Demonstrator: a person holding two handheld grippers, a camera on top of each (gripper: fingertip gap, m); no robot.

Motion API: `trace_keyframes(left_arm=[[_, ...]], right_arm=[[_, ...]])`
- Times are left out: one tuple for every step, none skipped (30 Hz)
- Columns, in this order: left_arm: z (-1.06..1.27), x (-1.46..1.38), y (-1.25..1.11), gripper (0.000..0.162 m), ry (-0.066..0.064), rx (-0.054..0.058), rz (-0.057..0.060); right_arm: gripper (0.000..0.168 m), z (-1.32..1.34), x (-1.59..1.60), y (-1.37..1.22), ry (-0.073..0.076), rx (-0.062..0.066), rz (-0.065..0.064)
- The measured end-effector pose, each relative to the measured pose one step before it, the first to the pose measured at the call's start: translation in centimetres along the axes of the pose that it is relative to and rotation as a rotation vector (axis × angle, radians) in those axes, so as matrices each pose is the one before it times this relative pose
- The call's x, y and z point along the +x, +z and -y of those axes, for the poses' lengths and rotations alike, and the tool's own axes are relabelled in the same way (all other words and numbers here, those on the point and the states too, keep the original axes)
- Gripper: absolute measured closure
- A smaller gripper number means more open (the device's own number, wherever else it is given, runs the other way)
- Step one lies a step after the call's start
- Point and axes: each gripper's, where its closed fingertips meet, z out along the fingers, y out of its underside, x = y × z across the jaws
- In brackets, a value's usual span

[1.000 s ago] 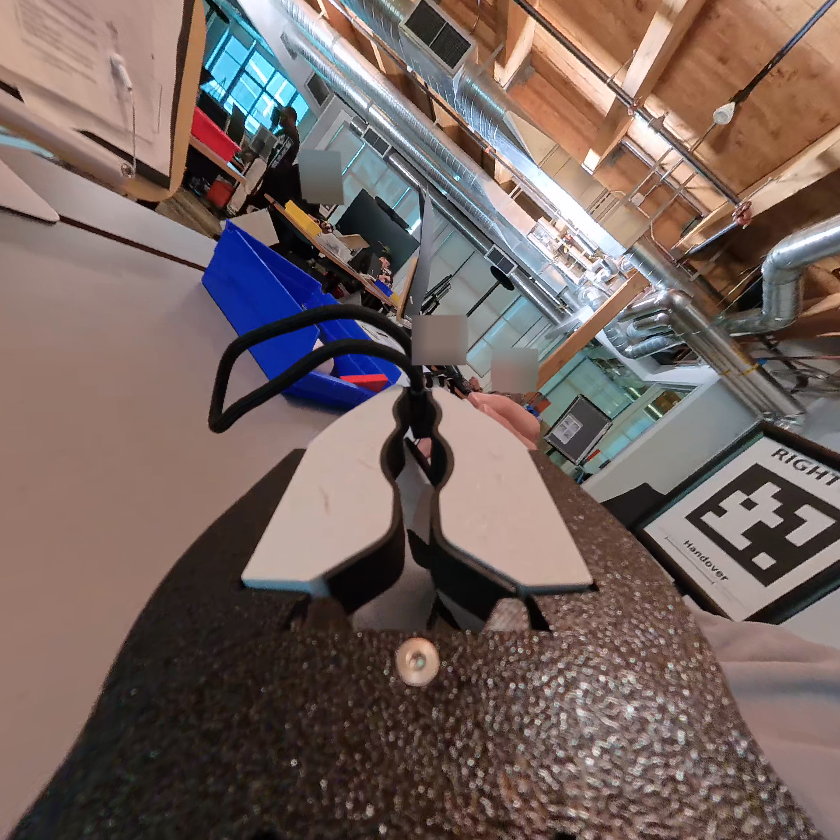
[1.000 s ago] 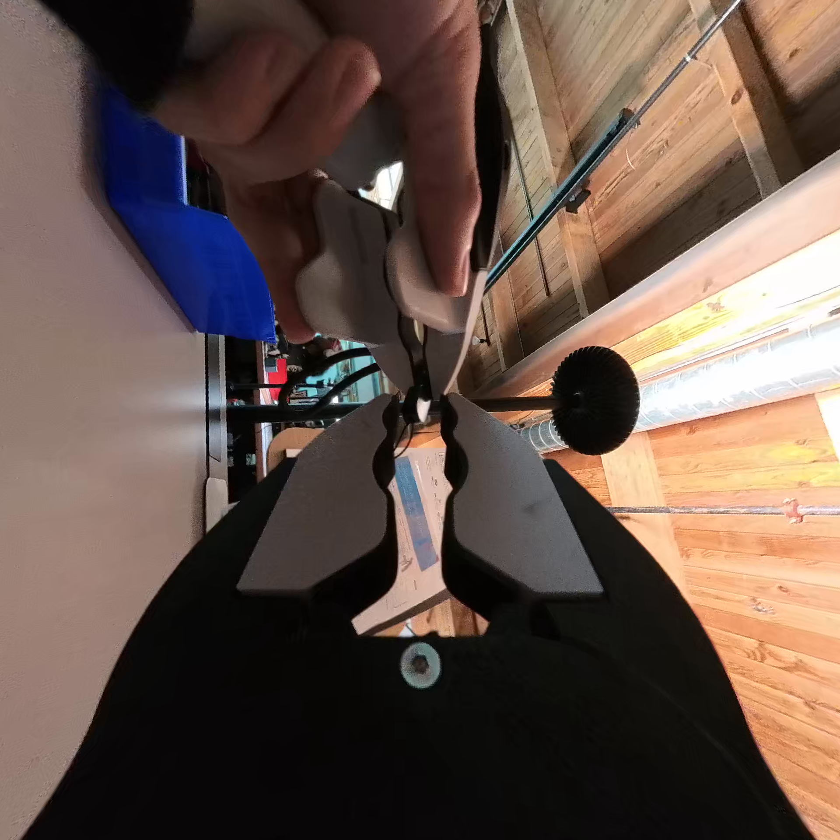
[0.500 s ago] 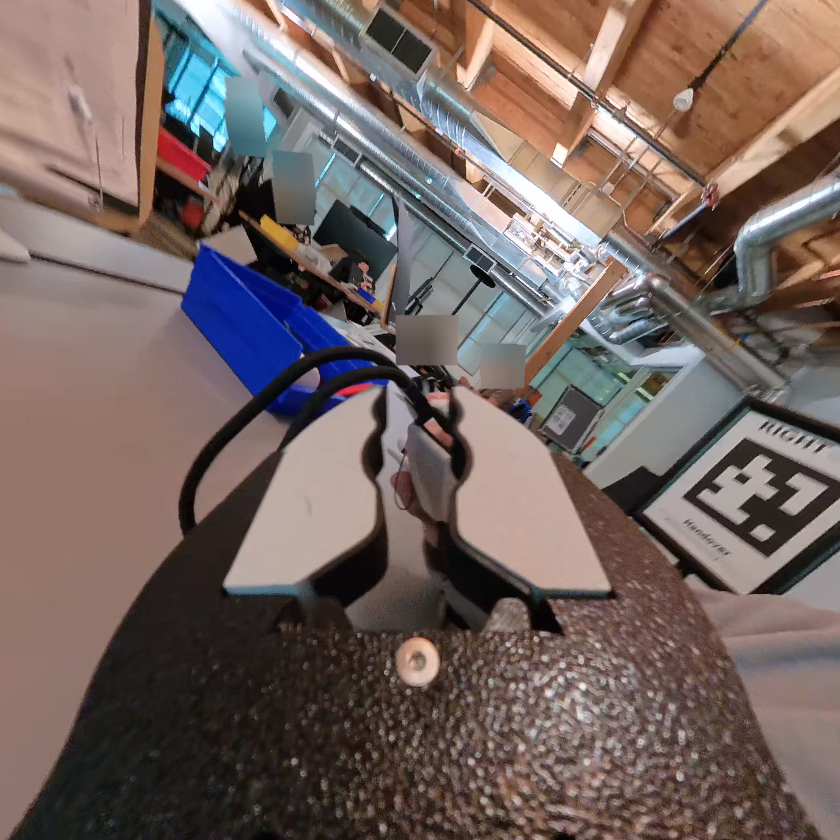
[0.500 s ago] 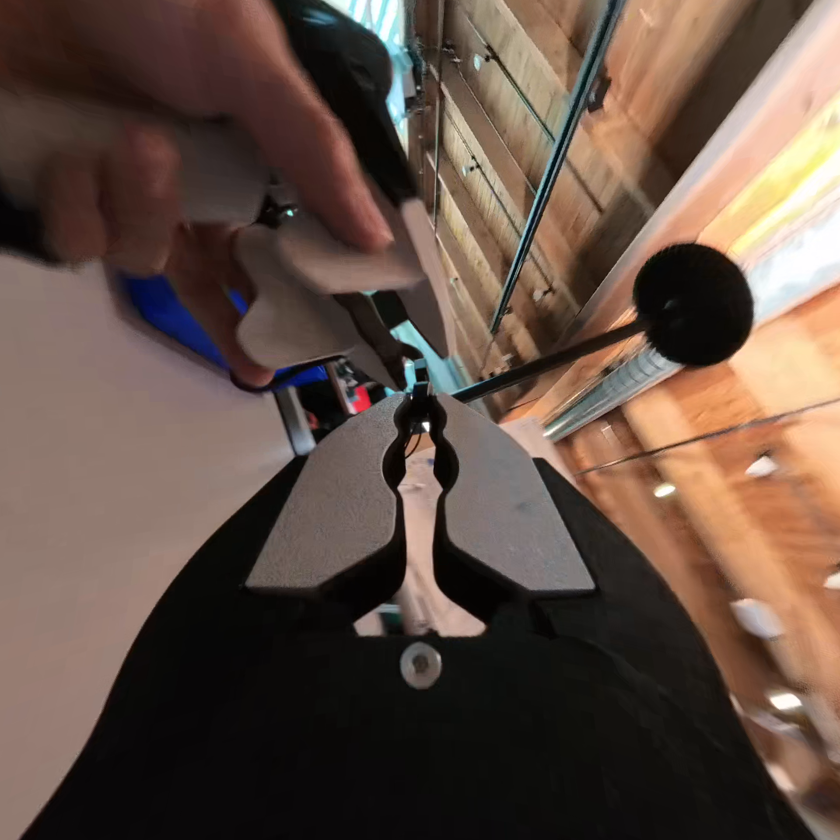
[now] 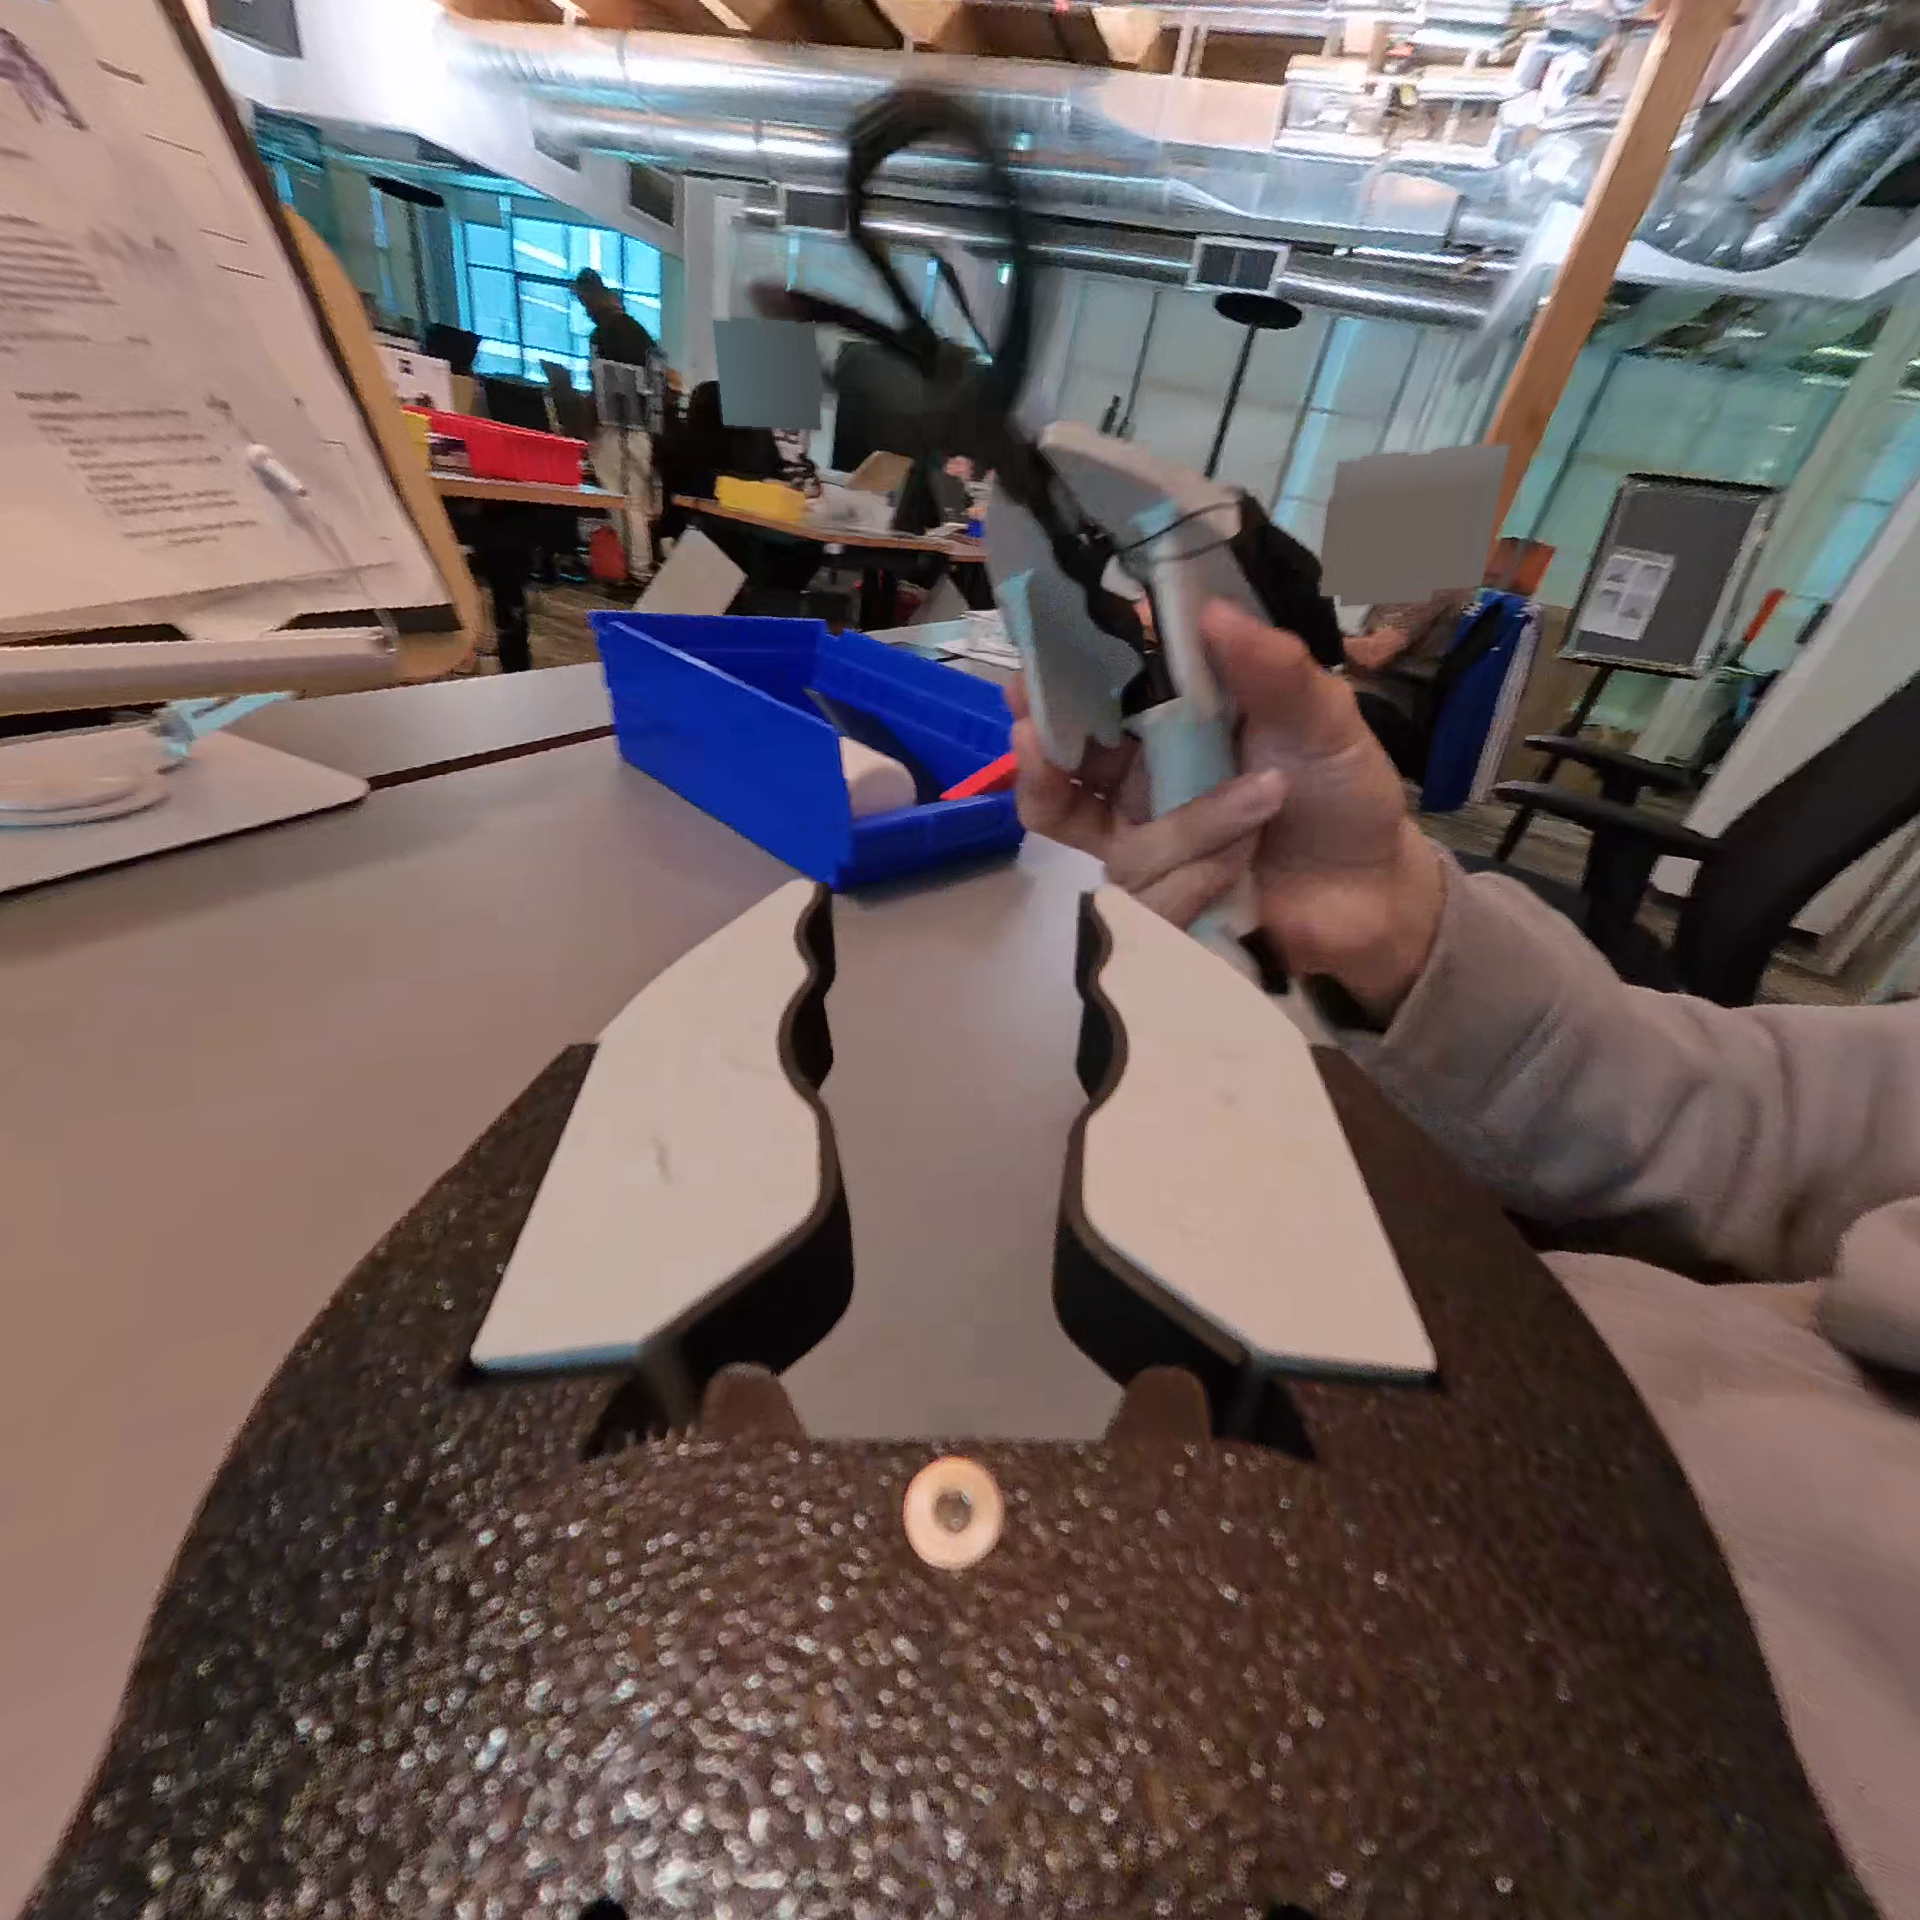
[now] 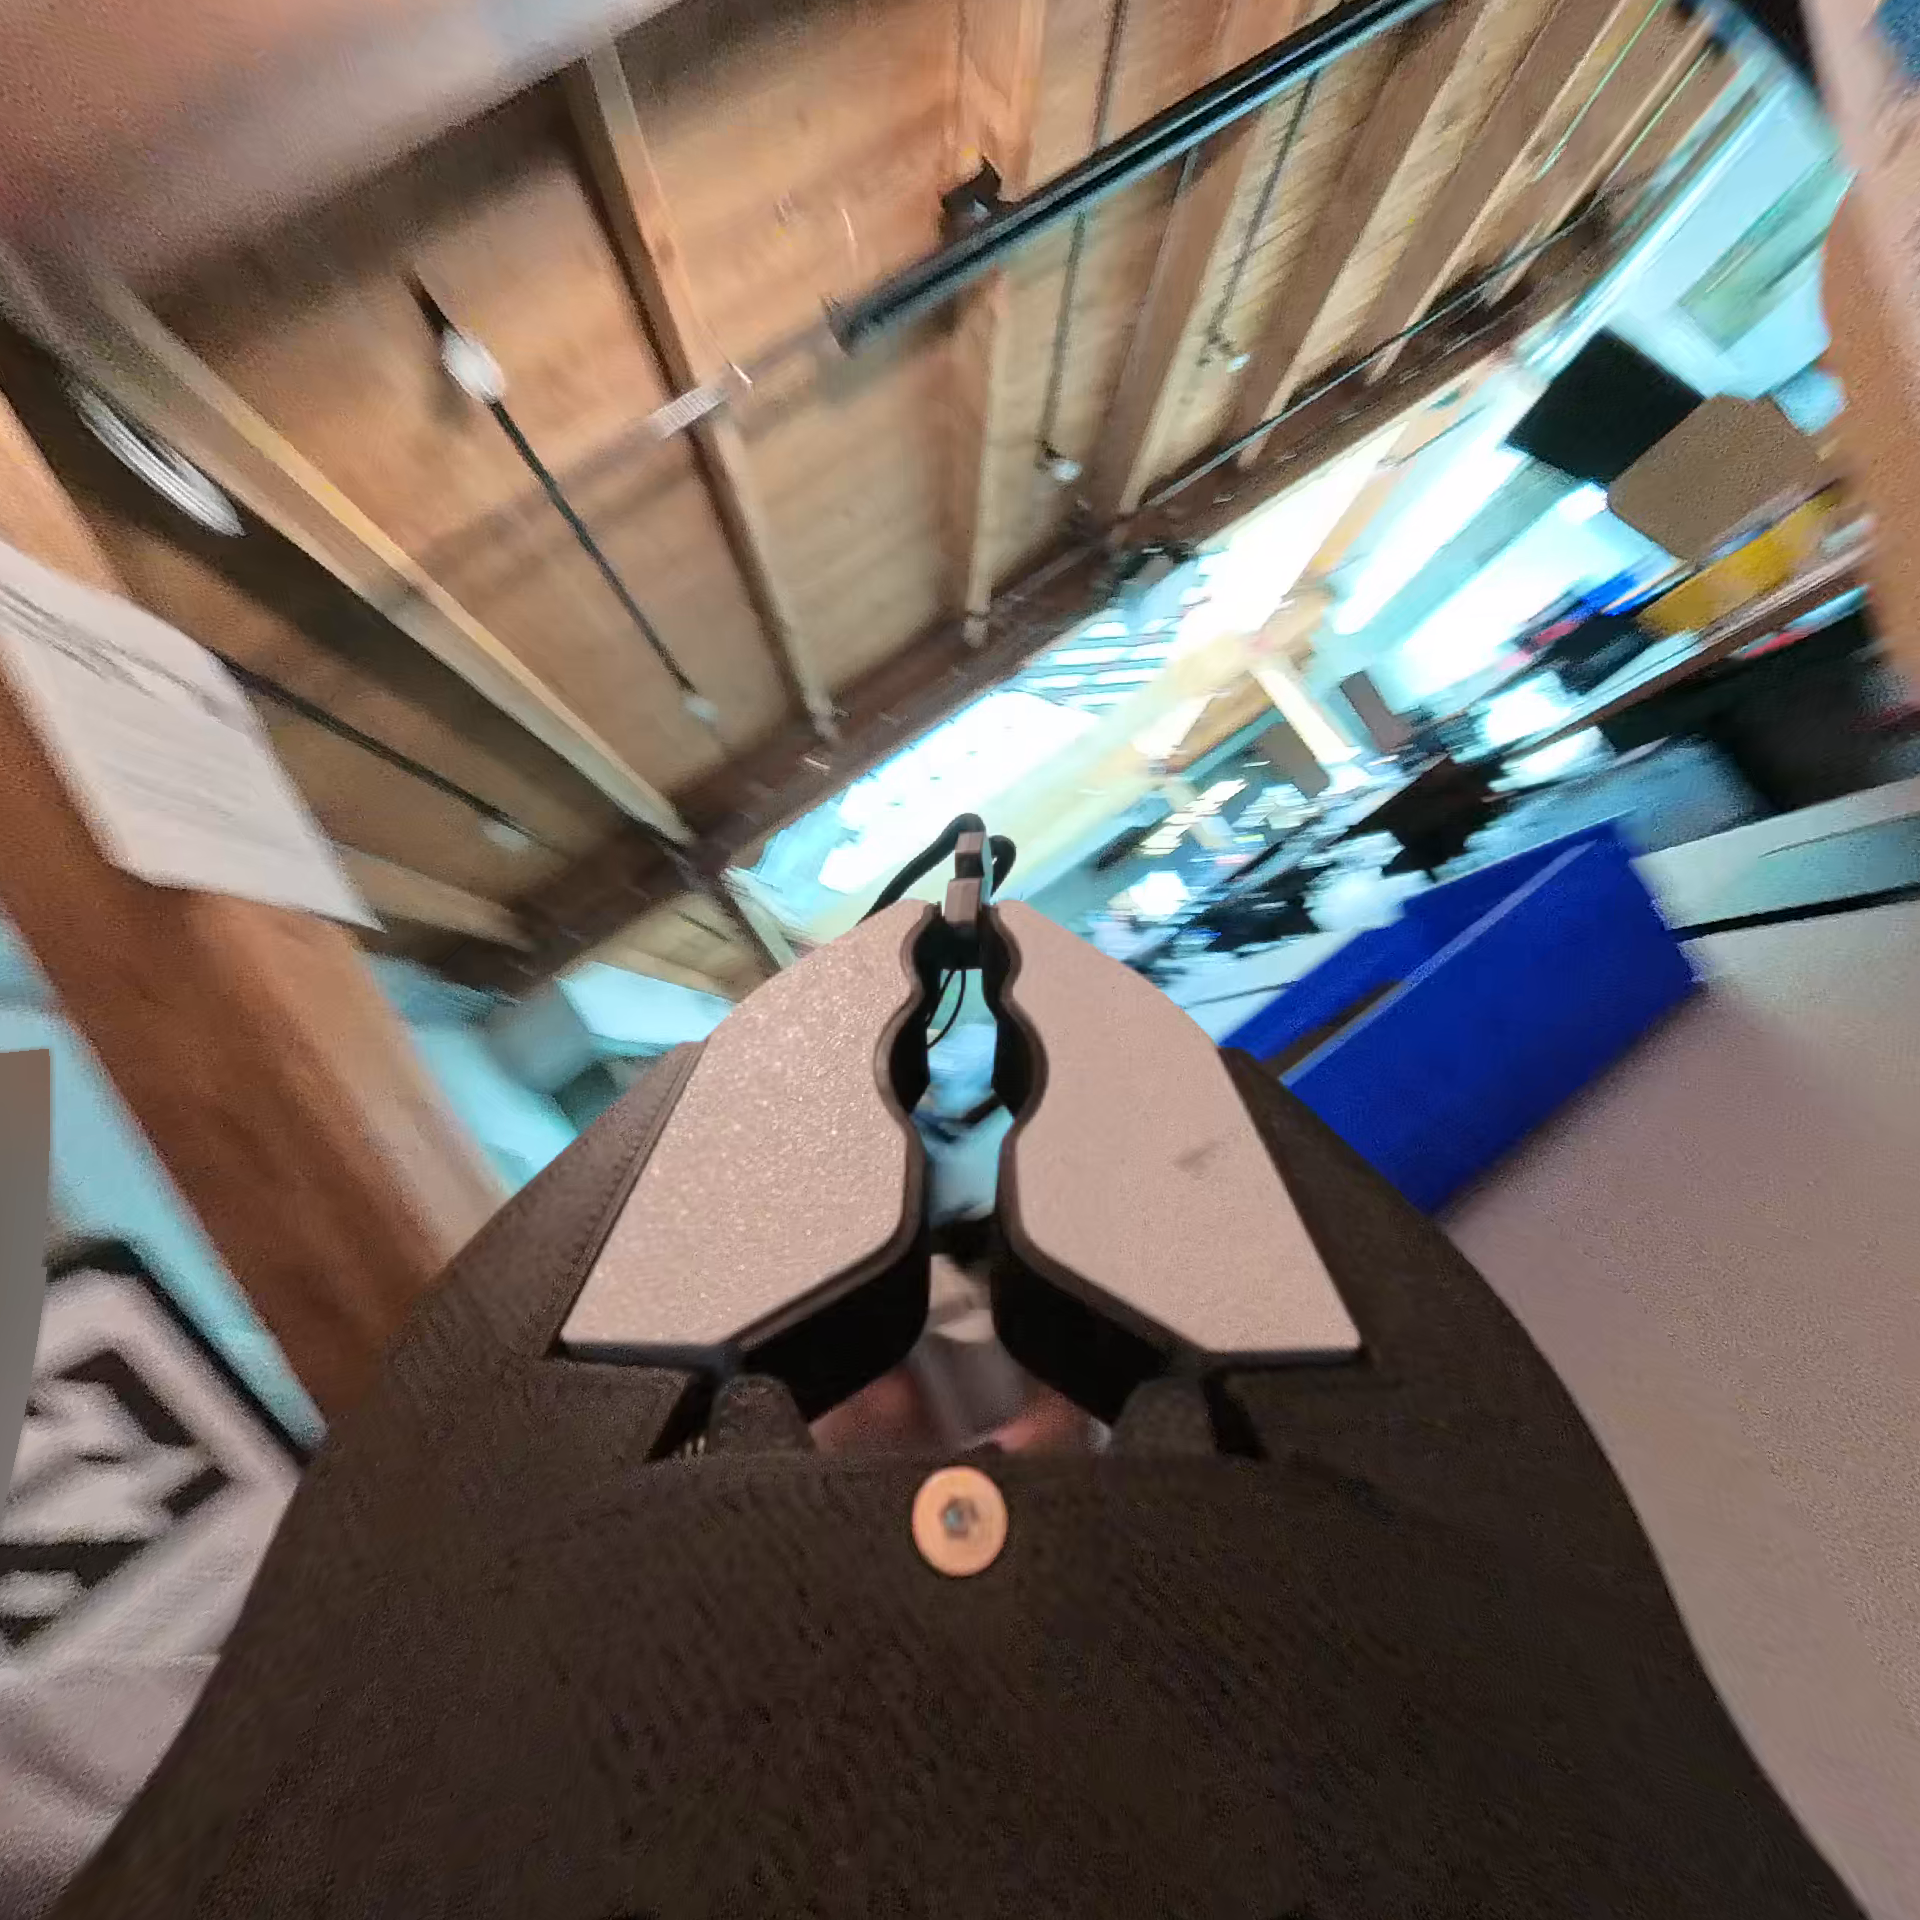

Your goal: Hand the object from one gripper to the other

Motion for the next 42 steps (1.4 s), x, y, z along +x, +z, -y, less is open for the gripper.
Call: trace_keyframes(left_arm=[[-0.217, -0.594, -0.137, 0.122, 0.0015, -0.0112, 0.03], [-0.169, -0.431, -0.081, 0.124, 0.0033, -0.0113, 0.0202], [0.035, -0.082, -0.034, 0.125, 0.0079, 0.0007, 0.0041], [0.299, 0.241, -0.01, 0.125, 0.0117, 0.0177, -0.0094], [0.533, 0.519, -0.015, 0.125, 0.0166, 0.0338, -0.0203], [0.67, 0.658, -0.013, 0.125, 0.025, 0.0434, -0.0248], [0.697, 0.559, -0.022, 0.126, 0.034, 0.0423, -0.0155], [0.637, 0.408, -0.058, 0.127, 0.0422, 0.0338, -0.0056], [0.578, 0.289, -0.078, 0.128, 0.0449, 0.0252, -0.0002], [0.486, 0.154, -0.123, 0.128, 0.038, 0.0174, 0.0043], [0.434, 0.132, -0.147, 0.128, 0.0266, 0.0147, -0.0005], [0.411, 0.231, -0.151, 0.128, 0.013, 0.0165, -0.012], [0.326, 0.212, -0.115, 0.129, -0.0046, 0.0148, -0.0158], [0.211, 0.045, -0.062, 0.13, -0.0203, 0.0083, -0.0091], [0.11, -0.105, -0.046, 0.136, -0.0267, 0.0027, -0.0007], [0.084, -0.061, -0.044, 0.144, -0.0256, 0.0039, -0.004], [0.11, 0.022, -0.049, 0.15, -0.0246, 0.0091, -0.0091], [0.017, -0.095, -0.03, 0.153, -0.0245, 0.0057, -0.0004], [-0.086, -0.25, -0.013, 0.154, -0.0231, -0.0024, 0.0085], [-0.146, -0.254, -0.017, 0.154, -0.0223, -0.0111, 0.0076], [-0.179, -0.213, 0.004, 0.155, -0.0194, -0.0189, 0.0038], [-0.198, -0.169, 0.011, 0.156, -0.013, -0.0234, 0.0046], [-0.18, -0.124, 0.019, 0.156, -0.0046, -0.0214, 0.0069], [-0.107, -0.122, 0.034, 0.156, -0.0003, -0.0142, 0.0117], [-0.08, -0.295, 0.026, 0.156, -0.0039, -0.0111, 0.027], [-0.131, -0.599, 0.012, 0.156, -0.0157, -0.0165, 0.0473], [-0.216, -0.698, -0.016, 0.156, -0.026, -0.0237, 0.0517], [-0.251, -0.605, -0.021, 0.156, -0.0323, -0.0251, 0.0435], [-0.242, -0.438, -0.026, 0.157, -0.0348, -0.0231, 0.0312], [-0.184, -0.153, 0.001, 0.156, -0.0304, -0.0178, 0.0124], [-0.129, 0.057, 0.032, 0.156, -0.022, -0.012, -0.0004], [-0.095, 0.114, 0.075, 0.156, -0.0156, -0.0093, -0.0005], [-0.092, 0.108, 0.086, 0.156, -0.0107, -0.0097, 0.0026], [-0.1, 0.198, 0.086, 0.156, -0.0061, -0.0098, -0.0006], [-0.055, 0.266, 0.076, 0.156, -0.0043, -0.0077, -0.0039], [-0.005, 0.316, 0.051, 0.156, -0.0012, -0.0038, -0.0067], [0.03, 0.331, 0.034, 0.156, 0.0026, -0.0016, -0.0089], [0.029, 0.266, 0.027, 0.156, 0.0031, -0.0018, -0.0088], [0.015, 0.162, 0.018, 0.156, 0.0005, -0.0022, -0.0043], [0.015, 0.004, -0.012, 0.157, -0.0001, -0.0021, 0.0021], [-0.011, -0.04, -0.016, 0.156, 0.0013, -0.002, 0.0016], [0.031, -0.055, -0.041, 0.156, -0.0013, 0.0023, 0.0004]], right_arm=[[0.161, 0.194, -0.173, -0.06, 0.1103, 0.0052, 0.0586], [0.161, -0.201, -0.148, 0.043, 0.0894, -0.0115, 0.0504], [0.161, -0.524, 0.035, 0.104, 0.063, -0.0188, 0.0305], [0.161, -0.81, 0.2, 0.199, 0.0383, -0.0259, 0.0146], [0.162, -1.078, 0.231, 0.328, 0.0261, -0.0385, 0.0108], [0.161, -1.209, 0.191, 0.42, 0.0279, -0.048, 0.0139], [0.161, -1.293, 0.107, 0.451, 0.0285, -0.0561, 0.0191], [0.161, -1.183, 0.091, 0.439, 0.0195, -0.0523, 0.0148], [0.161, -0.908, 0.075, 0.347, 0.0054, -0.037, 0.0066], [0.161, -0.647, 0.026, 0.279, -0.0026, -0.0253, 0.0034], [0.161, -0.438, -0.009, 0.206, -0.0019, -0.0208, 0.0019], [0.161, -0.294, -0.018, 0.133, -0.0045, -0.0172, 0.0017], [0.161, -0.176, 0.003, 0.056, -0.0096, -0.0122, -0.0007], [0.161, -0.097, 0.186, -0.016, -0.0148, -0.0076, -0.0133], [0.161, -0.118, 0.314, -0.059, -0.0188, -0.0069, -0.0222], [0.161, -0.158, 0.247, -0.056, -0.0205, -0.0102, -0.017], [0.162, -0.173, 0.083, 0.012, -0.0194, -0.0117, -0.0065], [0.162, -0.093, 0.0, 0.062, -0.0158, -0.0072, -0.0046], [0.161, -0.003, 0.165, 0.037, -0.0206, -0.0022, -0.0175], [0.161, 0.025, 0.235, -0.011, -0.0311, -0.0006, -0.0236], [0.161, -0.074, 0.231, -0.053, -0.0331, -0.0072, -0.0234], [0.161, -0.125, 0.246, -0.072, -0.0282, -0.0127, -0.0235], [0.161, -0.042, 0.193, -0.059, -0.0297, -0.0115, -0.0203], [0.161, 0.057, 0.129, -0.046, -0.0434, -0.0073, -0.0198], [0.158, 0.097, 0.285, -0.049, -0.0652, -0.0078, -0.0371], [0.148, 0.042, 0.303, -0.046, -0.0887, -0.0114, -0.0461], [0.138, -0.018, 0.145, -0.031, -0.1037, -0.0149, -0.0424], [0.133, -0.145, 0.058, -0.023, -0.1182, -0.0244, -0.0426], [0.129, -0.206, -0.052, 0.025, -0.1334, -0.0328, -0.0395], [0.127, -0.177, -0.098, 0.101, -0.1409, -0.0351, -0.0393], [0.127, -0.235, -0.045, 0.143, -0.1449, -0.0397, -0.0442], [0.125, -0.378, 0.024, 0.159, -0.1461, -0.0487, -0.048], [0.124, -0.498, 0.09, 0.167, -0.137, -0.0544, -0.0534], [0.124, -0.491, 0.213, 0.156, -0.1185, -0.0518, -0.0589], [0.126, -0.358, 0.259, 0.138, -0.0978, -0.0397, -0.0565], [0.131, -0.107, 0.232, 0.104, -0.0735, -0.0188, -0.0477], [0.137, 0.029, 0.06, 0.074, -0.0444, -0.005, -0.0276], [0.142, -0.019, -0.194, 0.074, -0.0262, -0.0036, -0.0022], [0.146, 0.004, -0.258, 0.043, -0.019, 0.0029, 0.0054], [0.15, 0.03, 0.186, -0.049, -0.0143, 0.0076, -0.0226], [0.156, 0.069, 0.311, -0.092, -0.0159, 0.0104, -0.0267], [0.156, 0.131, 0.117, -0.073, -0.0107, 0.0121, -0.0087]])
